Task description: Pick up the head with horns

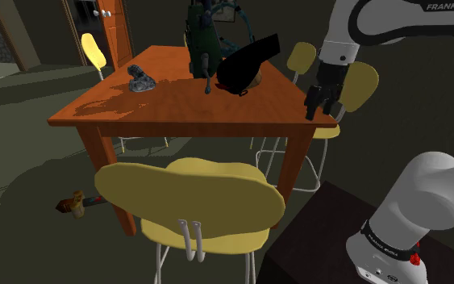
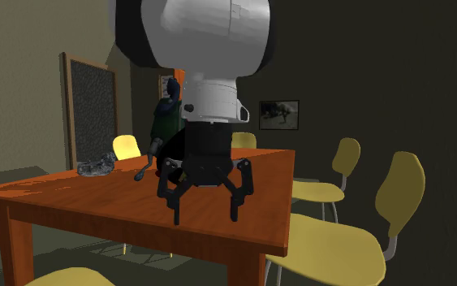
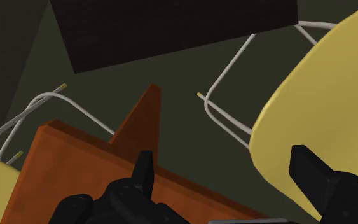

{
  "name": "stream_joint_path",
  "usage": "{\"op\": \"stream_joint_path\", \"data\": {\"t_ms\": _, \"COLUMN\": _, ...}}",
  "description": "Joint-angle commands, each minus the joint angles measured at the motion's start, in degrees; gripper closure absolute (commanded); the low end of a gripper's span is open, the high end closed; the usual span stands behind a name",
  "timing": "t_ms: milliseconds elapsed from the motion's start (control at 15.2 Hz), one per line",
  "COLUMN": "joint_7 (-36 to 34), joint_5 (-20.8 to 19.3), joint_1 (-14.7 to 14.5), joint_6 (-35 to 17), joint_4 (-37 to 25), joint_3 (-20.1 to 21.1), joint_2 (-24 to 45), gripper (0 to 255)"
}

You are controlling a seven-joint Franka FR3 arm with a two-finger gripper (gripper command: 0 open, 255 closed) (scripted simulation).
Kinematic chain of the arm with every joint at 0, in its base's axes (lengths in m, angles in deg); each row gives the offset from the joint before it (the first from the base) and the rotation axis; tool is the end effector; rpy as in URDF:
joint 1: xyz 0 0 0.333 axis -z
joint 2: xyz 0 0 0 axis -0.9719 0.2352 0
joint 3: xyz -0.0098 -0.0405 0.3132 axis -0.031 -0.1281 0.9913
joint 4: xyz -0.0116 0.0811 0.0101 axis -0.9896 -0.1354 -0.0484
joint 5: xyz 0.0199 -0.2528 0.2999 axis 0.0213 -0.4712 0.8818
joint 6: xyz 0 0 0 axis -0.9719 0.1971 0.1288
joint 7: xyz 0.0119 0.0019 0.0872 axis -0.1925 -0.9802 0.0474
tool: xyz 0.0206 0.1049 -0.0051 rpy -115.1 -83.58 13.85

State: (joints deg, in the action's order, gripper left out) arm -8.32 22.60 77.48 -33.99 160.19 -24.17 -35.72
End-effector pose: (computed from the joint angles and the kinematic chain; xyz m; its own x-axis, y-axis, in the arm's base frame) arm 0.3177 -0.0218 0.5518 0.9849 -0.1684 -0.0390 -0.1700 -0.9846 -0.0418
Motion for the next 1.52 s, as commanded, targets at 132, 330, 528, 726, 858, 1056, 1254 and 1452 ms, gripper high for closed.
{"op": "stream_joint_path", "data": {"t_ms": 132, "joint_7": 1.05, "joint_5": 2.22, "joint_1": -0.4, "joint_6": -2.68, "joint_4": -2.27, "joint_3": -1.77, "joint_2": 2.13, "gripper": 0}}
{"op": "stream_joint_path", "data": {"t_ms": 330, "joint_7": 2.92, "joint_5": 5.89, "joint_1": -1.22, "joint_6": -6.3, "joint_4": -5.77, "joint_3": -4.53, "joint_2": 5.21, "gripper": 0}}
{"op": "stream_joint_path", "data": {"t_ms": 528, "joint_7": 5.12, "joint_5": 10.01, "joint_1": -2.27, "joint_6": -9.42, "joint_4": -9.42, "joint_3": -7.41, "joint_2": 8.19, "gripper": 0}}
{"op": "stream_joint_path", "data": {"t_ms": 726, "joint_7": 7.63, "joint_5": 14.58, "joint_1": -3.58, "joint_6": -12.01, "joint_4": -13.22, "joint_3": -10.48, "joint_2": 11.07, "gripper": 0}}
{"op": "stream_joint_path", "data": {"t_ms": 858, "joint_7": 9.45, "joint_5": 17.89, "joint_1": -4.56, "joint_6": -13.41, "joint_4": -15.83, "joint_3": -12.64, "joint_2": 12.96, "gripper": 0}}
{"op": "stream_joint_path", "data": {"t_ms": 1056, "joint_7": 12.41, "joint_5": 23.28, "joint_1": -6.15, "joint_6": -14.99, "joint_4": -19.9, "joint_3": -16.05, "joint_2": 15.8, "gripper": 0}}
{"op": "stream_joint_path", "data": {"t_ms": 1254, "joint_7": 15.58, "joint_5": 29.21, "joint_1": -7.79, "joint_6": -15.88, "joint_4": -24.15, "joint_3": -19.68, "joint_2": 18.68, "gripper": 0}}
{"op": "stream_joint_path", "data": {"t_ms": 1452, "joint_7": 18.88, "joint_5": 35.71, "joint_1": -9.44, "joint_6": -16.0, "joint_4": -28.58, "joint_3": -23.58, "joint_2": 21.7, "gripper": 0}}
